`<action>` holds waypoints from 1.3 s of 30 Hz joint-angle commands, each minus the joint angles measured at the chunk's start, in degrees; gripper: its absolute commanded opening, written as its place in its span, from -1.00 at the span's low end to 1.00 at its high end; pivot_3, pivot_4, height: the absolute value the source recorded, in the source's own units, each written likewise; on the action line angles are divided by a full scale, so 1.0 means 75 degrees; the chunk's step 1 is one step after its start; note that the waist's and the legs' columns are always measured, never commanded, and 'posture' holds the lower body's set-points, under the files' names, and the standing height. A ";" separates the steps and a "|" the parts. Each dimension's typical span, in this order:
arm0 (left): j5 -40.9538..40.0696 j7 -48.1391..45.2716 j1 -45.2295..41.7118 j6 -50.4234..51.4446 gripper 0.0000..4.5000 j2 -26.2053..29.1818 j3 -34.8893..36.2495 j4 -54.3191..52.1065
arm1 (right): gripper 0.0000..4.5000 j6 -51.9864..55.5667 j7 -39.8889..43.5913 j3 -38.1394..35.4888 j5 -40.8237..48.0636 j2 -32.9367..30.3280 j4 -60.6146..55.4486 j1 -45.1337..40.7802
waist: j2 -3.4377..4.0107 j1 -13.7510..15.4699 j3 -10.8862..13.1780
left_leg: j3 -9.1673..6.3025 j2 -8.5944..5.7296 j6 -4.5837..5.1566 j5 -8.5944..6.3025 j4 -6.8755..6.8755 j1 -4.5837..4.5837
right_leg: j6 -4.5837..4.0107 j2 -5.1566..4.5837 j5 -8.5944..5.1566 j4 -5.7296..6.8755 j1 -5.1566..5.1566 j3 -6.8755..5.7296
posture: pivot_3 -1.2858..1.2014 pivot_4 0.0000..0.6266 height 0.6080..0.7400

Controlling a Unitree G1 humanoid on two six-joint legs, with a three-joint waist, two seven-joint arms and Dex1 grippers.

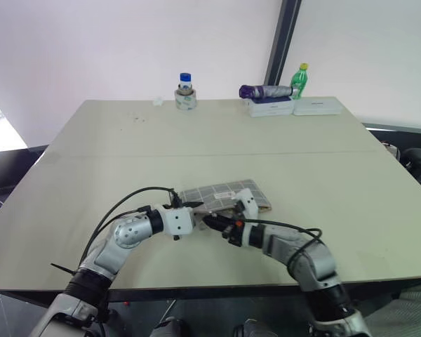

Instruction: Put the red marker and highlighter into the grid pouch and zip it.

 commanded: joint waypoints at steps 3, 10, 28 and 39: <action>-0.0159 0.0168 0.0215 -0.0095 -1.00 0.0294 0.0344 -0.0242 | -0.98 0.0084 0.0373 -0.0885 0.0233 -0.1168 -0.0345 0.0130 | 0.0000 -0.0011 0.0000 | -0.0001 0.0001 0.0003 -0.0002 -0.0004 0.0002 | 0.0000 0.0000 0.0000 0.0000 0.0000 0.0000 | 0.03 -0.52 1.00; -0.0535 0.0072 0.0275 -0.0346 -1.00 0.0887 0.0695 0.0372 | -0.98 -0.0646 0.0994 -0.1472 -0.0231 -0.2810 0.0630 0.0065 | 0.0000 -0.0014 0.0000 | 0.0002 0.0003 0.0003 -0.0002 -0.0010 0.0004 | 0.0000 0.0001 0.0000 -0.0003 -0.0004 0.0000 | 0.03 -0.52 1.00; -0.1451 -0.0108 -0.0076 -0.0294 0.61 0.1015 0.1293 0.1385 | 0.98 -0.1696 0.2499 -0.1239 -0.0367 -0.3479 0.1371 -0.0160 | -0.0001 0.0002 0.0003 | 0.0005 0.0001 0.0003 -0.0001 -0.0007 0.0004 | 0.0001 -0.0001 0.0001 -0.0007 -0.0001 0.0000 | 0.03 -0.52 1.00; -0.5037 -0.1093 0.2390 0.2583 0.61 0.1523 0.3654 -0.1342 | 0.98 -0.3823 0.3256 -0.2541 -0.0234 -0.3590 0.1268 0.1068 | -0.0003 0.0022 0.0006 | 0.0008 0.0005 -0.0031 0.0019 -0.0017 0.0007 | 0.0016 0.0000 -0.0008 -0.0018 0.0009 -0.0001 | 0.03 -0.52 1.00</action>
